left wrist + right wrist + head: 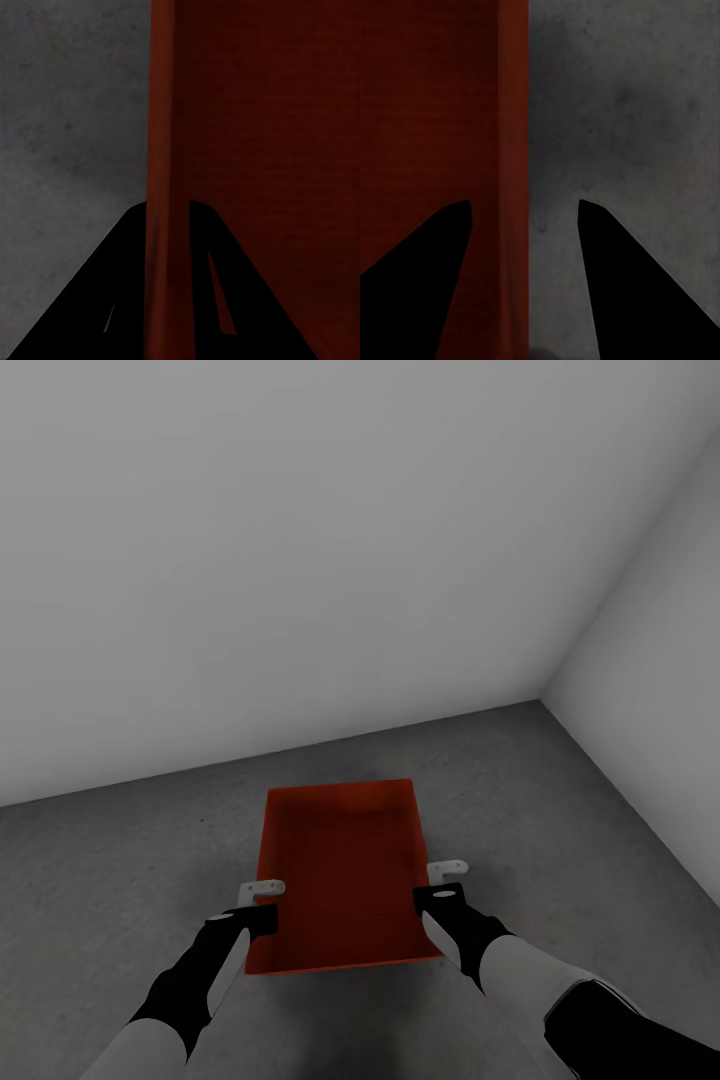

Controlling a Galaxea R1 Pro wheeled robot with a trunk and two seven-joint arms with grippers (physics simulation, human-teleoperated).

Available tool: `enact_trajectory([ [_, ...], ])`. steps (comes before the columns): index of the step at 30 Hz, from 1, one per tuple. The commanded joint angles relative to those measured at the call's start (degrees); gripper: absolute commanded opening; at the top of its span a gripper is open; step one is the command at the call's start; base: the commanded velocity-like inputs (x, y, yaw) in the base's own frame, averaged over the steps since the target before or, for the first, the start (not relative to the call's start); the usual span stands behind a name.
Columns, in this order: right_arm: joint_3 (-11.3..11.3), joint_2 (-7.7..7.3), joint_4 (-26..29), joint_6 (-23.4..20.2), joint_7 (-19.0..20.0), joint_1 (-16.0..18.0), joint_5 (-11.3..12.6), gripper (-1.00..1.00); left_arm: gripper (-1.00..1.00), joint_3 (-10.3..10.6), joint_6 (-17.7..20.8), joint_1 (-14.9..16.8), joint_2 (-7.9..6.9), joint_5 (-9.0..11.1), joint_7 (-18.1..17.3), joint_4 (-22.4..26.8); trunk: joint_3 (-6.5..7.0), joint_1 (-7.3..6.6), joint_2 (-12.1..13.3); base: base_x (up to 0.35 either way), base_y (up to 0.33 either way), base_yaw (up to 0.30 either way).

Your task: Move the two storage containers from the living room to the garage. In the garage, place one container on the floor and stack the other container on top of it (either order is fine).

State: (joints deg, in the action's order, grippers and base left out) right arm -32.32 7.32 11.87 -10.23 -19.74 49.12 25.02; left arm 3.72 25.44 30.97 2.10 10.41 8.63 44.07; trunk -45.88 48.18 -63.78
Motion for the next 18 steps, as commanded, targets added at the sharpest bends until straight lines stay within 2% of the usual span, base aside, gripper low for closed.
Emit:
enact_trajectory([
  [1,-1.7,-0.29,-2.4,-0.3,-0.2,0.0,1.8,-1.00,-1.00,0.2,0.2,0.1,-1.04,0.3,0.8,0.2,-0.22,0.23,-0.4,0.000,0.000,0.000],
  [7,-1.7,-0.30,-2.4,-0.3,-0.2,0.0,1.8,-1.00,-1.00,0.2,0.2,0.1,-1.04,0.3,0.8,0.2,-1.30,1.55,-2.9,0.000,0.000,0.000],
  [13,-1.7,-0.29,-2.5,-0.3,-0.2,0.0,1.8,-1.00,-1.00,0.2,0.2,0.1,-1.04,0.3,0.8,0.2,-1.30,1.55,-2.9,0.000,0.000,0.000],
  [18,-1.7,-0.29,-2.5,-0.3,-0.2,0.0,1.8,-1.00,-1.00,0.2,0.2,0.1,-1.04,0.3,0.7,0.2,-2.20,2.64,-4.9,0.000,0.000,0.000],
])
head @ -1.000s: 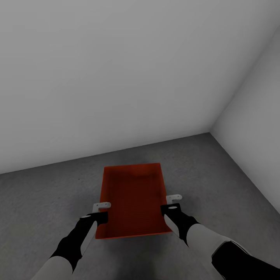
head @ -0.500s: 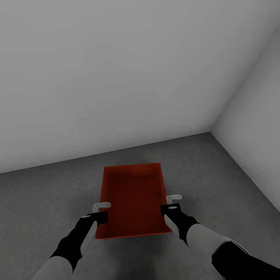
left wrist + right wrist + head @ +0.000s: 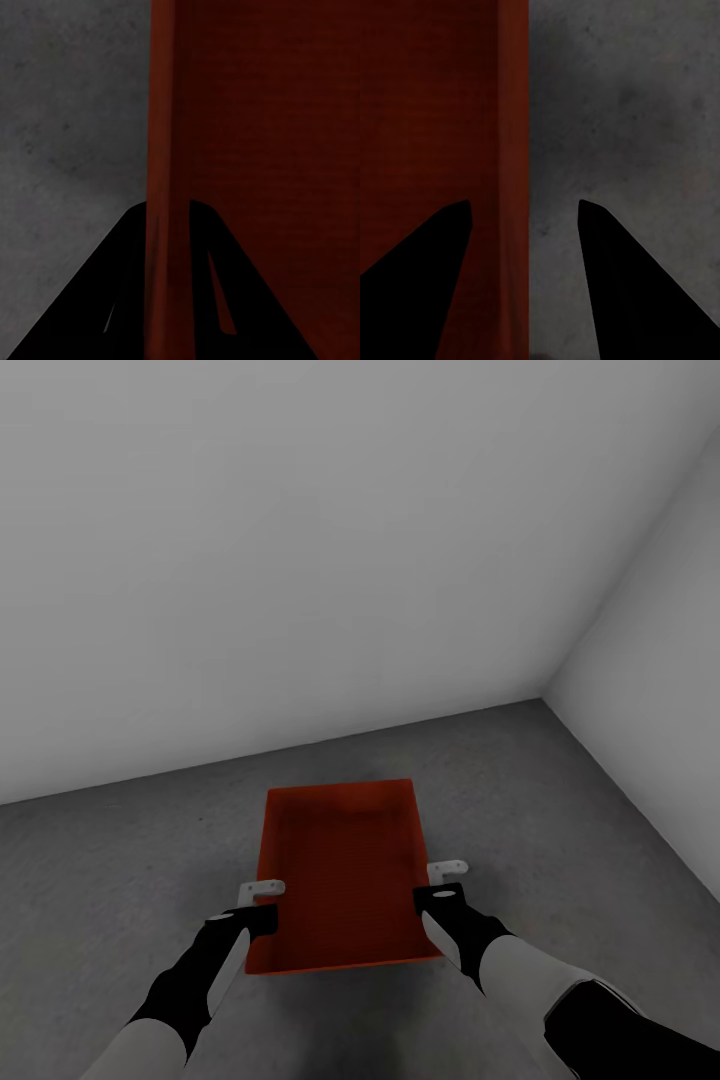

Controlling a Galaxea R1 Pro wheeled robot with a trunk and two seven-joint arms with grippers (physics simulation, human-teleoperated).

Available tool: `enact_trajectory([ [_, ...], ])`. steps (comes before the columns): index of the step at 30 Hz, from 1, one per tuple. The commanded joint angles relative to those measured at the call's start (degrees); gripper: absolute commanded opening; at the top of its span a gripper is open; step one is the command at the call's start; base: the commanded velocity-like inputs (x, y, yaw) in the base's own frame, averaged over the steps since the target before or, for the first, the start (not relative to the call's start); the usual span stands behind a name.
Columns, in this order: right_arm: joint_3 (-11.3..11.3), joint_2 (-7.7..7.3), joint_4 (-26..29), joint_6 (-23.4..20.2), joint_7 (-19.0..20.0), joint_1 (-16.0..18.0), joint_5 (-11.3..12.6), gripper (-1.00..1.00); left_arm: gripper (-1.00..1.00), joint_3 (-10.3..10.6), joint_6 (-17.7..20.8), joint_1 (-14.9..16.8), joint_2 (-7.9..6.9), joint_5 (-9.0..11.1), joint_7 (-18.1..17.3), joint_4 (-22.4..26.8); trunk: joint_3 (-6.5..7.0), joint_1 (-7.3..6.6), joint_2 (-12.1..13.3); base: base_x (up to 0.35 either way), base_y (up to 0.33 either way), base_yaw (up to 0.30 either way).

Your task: Move the two storage containers from the living room to the garage. In the garage, place one container on the floor and stack the other container on top of it (either order is fine).

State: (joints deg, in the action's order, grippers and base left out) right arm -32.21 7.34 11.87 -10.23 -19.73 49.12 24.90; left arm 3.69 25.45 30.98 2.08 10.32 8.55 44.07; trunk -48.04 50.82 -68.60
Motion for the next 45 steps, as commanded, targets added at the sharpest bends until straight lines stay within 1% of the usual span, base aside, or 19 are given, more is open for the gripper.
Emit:
enact_trajectory([
  [1,-1.8,-0.31,-2.5,-0.3,-0.2,0.0,1.9,-1.00,-1.00,0.3,0.2,0.1,-1.03,0.4,0.8,0.2,-0.22,0.23,-0.4,0.000,0.000,0.000],
  [13,-1.8,-0.25,-2.5,-0.4,-0.2,0.0,1.9,-1.00,-1.00,0.3,0.2,0.0,-1.03,0.4,1.0,0.2,-0.22,0.23,-0.4,0.000,0.000,-0.002],
  [21,-1.8,-0.26,-2.5,-0.4,-0.3,0.0,2.0,-1.00,-1.00,0.3,0.2,0.0,-1.03,0.4,1.0,0.2,-0.22,0.23,-0.4,0.000,0.000,-0.151],
  [29,-1.8,-0.31,-2.6,-0.3,-0.2,0.0,1.9,-1.00,-1.00,0.3,0.2,0.0,-1.03,0.4,1.1,0.2,-0.22,0.23,-0.4,0.000,0.000,-0.029],
  [36,-1.8,-0.31,-2.6,-0.3,-0.2,0.0,1.9,-1.00,-1.00,0.3,0.2,0.0,-1.03,0.4,1.0,0.2,-1.48,1.76,-3.3,0.000,0.000,-0.001],
  [41,-1.8,-0.31,-2.6,-0.3,-0.2,0.0,1.9,-1.00,-1.00,0.3,0.2,0.0,-1.03,0.4,1.1,0.2,-1.48,1.76,-3.3,0.000,0.000,0.000],
  [45,-1.8,-0.31,-2.6,-0.3,-0.2,0.0,1.9,-1.00,-1.00,0.3,0.2,0.0,-1.03,0.4,1.0,0.2,-2.20,2.64,-4.9,0.000,0.000,0.000],
])
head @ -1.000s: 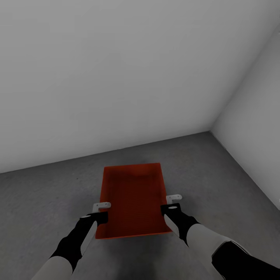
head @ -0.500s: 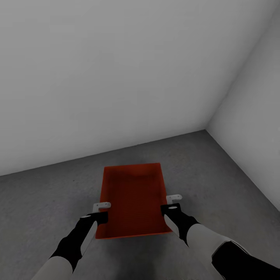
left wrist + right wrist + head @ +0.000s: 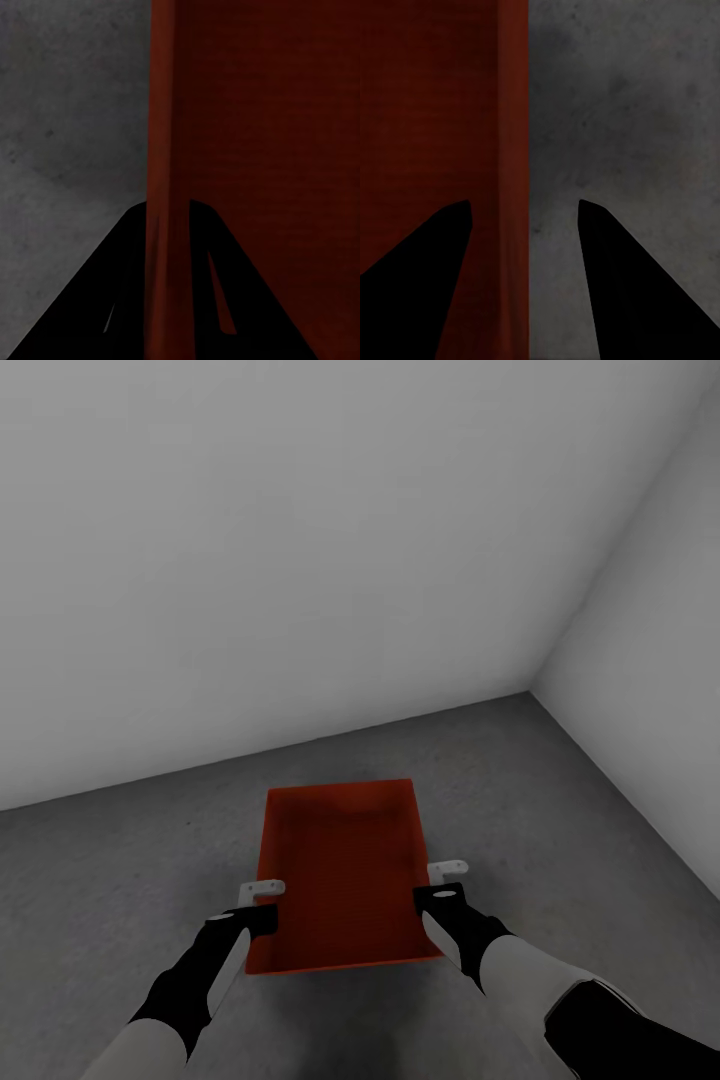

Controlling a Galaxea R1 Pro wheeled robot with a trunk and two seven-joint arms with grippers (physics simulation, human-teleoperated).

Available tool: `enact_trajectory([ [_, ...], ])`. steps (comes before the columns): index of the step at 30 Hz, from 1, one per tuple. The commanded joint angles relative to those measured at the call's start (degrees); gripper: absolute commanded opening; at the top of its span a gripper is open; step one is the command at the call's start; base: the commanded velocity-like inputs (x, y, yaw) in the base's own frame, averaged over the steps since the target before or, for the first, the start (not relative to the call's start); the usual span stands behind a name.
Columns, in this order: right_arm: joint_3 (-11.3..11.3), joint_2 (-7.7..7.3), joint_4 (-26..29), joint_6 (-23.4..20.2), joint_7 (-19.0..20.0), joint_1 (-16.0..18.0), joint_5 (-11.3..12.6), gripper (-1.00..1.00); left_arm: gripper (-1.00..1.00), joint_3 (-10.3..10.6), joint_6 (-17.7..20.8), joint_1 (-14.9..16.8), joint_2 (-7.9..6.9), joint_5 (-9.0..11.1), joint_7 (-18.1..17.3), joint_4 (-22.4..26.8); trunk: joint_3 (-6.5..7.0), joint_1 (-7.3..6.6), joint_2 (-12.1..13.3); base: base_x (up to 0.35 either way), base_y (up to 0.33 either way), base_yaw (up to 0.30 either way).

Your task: Move the two storage containers from the living room to the garage. In the garage, place one container on the floor and stack the other container on top of it (either order is fine).

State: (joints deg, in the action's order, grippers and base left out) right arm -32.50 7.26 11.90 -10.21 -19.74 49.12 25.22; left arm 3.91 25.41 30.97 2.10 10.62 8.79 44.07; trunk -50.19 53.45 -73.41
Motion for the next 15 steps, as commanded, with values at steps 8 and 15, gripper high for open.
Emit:
enact_trajectory([
  [8,-1.5,-0.23,-2.6,-0.3,-0.2,0.0,1.6,-1.00,-1.00,0.1,0.3,0.1,-1.04,0.1,0.9,0.2,-0.58,0.66,-1.2,0.000,0.000,0.000],
  [15,-1.5,-0.23,-2.6,-0.3,-0.2,0.0,1.6,-1.00,-1.00,0.1,0.3,0.1,-1.04,0.1,0.9,0.2,-1.48,1.76,-3.3,0.000,0.000,0.000],
])
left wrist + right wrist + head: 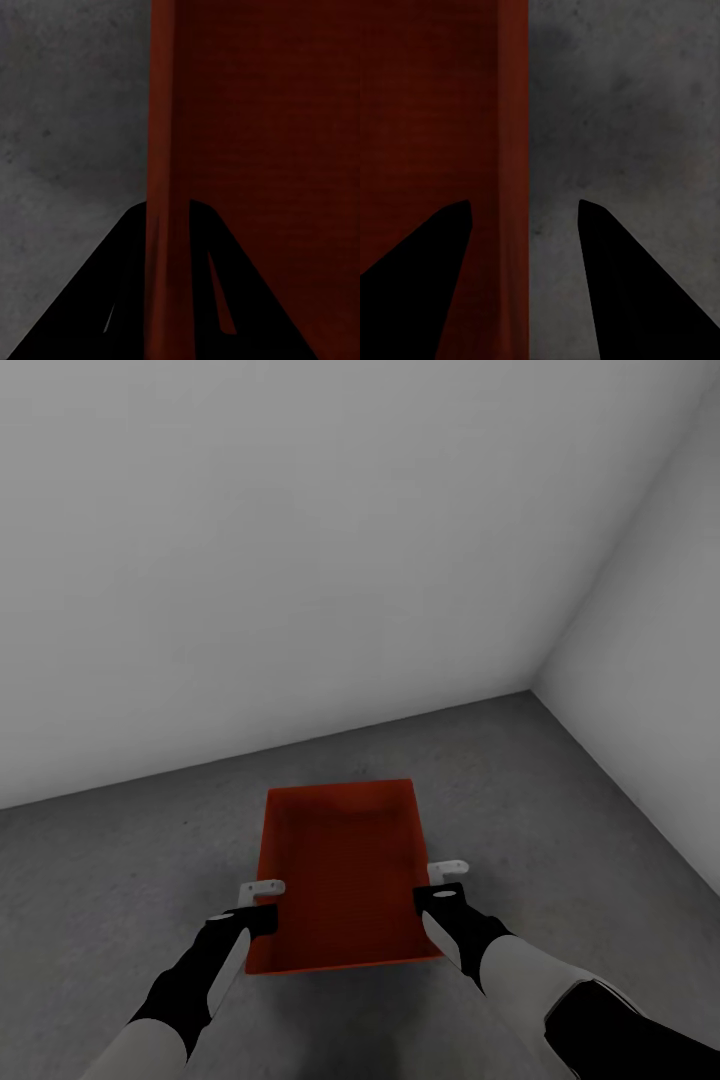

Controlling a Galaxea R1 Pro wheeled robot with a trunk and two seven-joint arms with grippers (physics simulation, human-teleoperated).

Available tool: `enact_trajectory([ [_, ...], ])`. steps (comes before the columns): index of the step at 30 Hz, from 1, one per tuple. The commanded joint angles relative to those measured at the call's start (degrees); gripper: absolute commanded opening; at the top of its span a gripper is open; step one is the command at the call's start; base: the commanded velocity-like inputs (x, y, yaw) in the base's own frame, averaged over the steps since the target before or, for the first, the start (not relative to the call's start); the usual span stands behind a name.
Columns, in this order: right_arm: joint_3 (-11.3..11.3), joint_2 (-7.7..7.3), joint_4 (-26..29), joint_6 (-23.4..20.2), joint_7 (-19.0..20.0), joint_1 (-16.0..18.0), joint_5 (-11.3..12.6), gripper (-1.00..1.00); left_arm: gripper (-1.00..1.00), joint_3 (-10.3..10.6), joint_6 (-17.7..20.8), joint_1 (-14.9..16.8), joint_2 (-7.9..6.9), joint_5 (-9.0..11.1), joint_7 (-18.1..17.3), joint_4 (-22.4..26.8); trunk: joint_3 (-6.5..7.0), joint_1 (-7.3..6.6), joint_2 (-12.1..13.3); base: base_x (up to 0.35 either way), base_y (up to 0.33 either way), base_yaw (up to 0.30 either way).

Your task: Move the two storage containers from the living room to the garage. In the garage, place one container on the floor and stack the other container on top of it (either order is fine).

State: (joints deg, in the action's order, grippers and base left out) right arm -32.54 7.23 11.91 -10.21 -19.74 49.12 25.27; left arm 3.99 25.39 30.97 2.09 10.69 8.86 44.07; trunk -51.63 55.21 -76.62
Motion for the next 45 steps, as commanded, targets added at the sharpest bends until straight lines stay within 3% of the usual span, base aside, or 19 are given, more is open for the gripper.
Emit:
enact_trajectory([
  [1,-1.5,-0.20,-2.6,-0.3,-0.2,0.0,1.5,-1.00,-1.00,0.0,0.3,0.1,-1.04,0.0,0.8,0.2,-0.22,0.22,-0.4,0.000,0.000,0.000],
  [6,-1.5,-0.20,-2.6,-0.3,-0.2,0.0,1.5,-1.00,-1.00,0.0,0.3,0.1,-1.04,0.0,0.8,0.2,-1.12,1.32,-2.4,0.000,0.000,0.000],
  [12,-1.5,-0.20,-2.6,-0.3,-0.2,0.0,1.5,-1.00,-1.00,0.0,0.3,0.1,-1.04,0.0,0.8,0.2,-1.12,1.32,-2.4,0.000,0.000,0.000],
  [20,-1.5,-0.20,-2.6,-0.3,-0.2,0.0,1.5,-1.00,-1.00,0.0,0.3,0.1,-1.02,0.0,0.8,0.2,-2.55,3.08,-5.7,0.000,0.000,0.000],
  [26,-1.5,-0.20,-2.7,-0.3,-0.2,0.0,1.5,-1.00,-1.00,0.0,0.3,0.1,-1.02,0.0,0.9,0.2,-2.55,3.08,-5.7,0.000,0.000,0.000],
  [31,-1.5,-0.20,-2.7,-0.3,-0.2,0.0,1.4,-1.00,-1.00,0.0,0.3,0.1,-0.99,-0.1,0.8,0.2,-3.45,4.18,-7.7,0.000,0.000,0.000],
  [37,-1.5,-0.20,-2.7,-0.3,-0.2,0.0,1.4,-1.00,-1.00,0.0,0.3,0.1,-1.03,-0.1,0.8,0.2,-3.45,4.18,-7.7,0.000,0.000,0.000],
  [45,-1.5,-0.17,-2.7,-0.3,-0.2,0.0,1.4,-1.00,-1.00,0.0,0.3,0.1,-1.03,-0.1,0.8,0.2,-4.35,5.28,-9.7,0.000,0.000,0.000],
])
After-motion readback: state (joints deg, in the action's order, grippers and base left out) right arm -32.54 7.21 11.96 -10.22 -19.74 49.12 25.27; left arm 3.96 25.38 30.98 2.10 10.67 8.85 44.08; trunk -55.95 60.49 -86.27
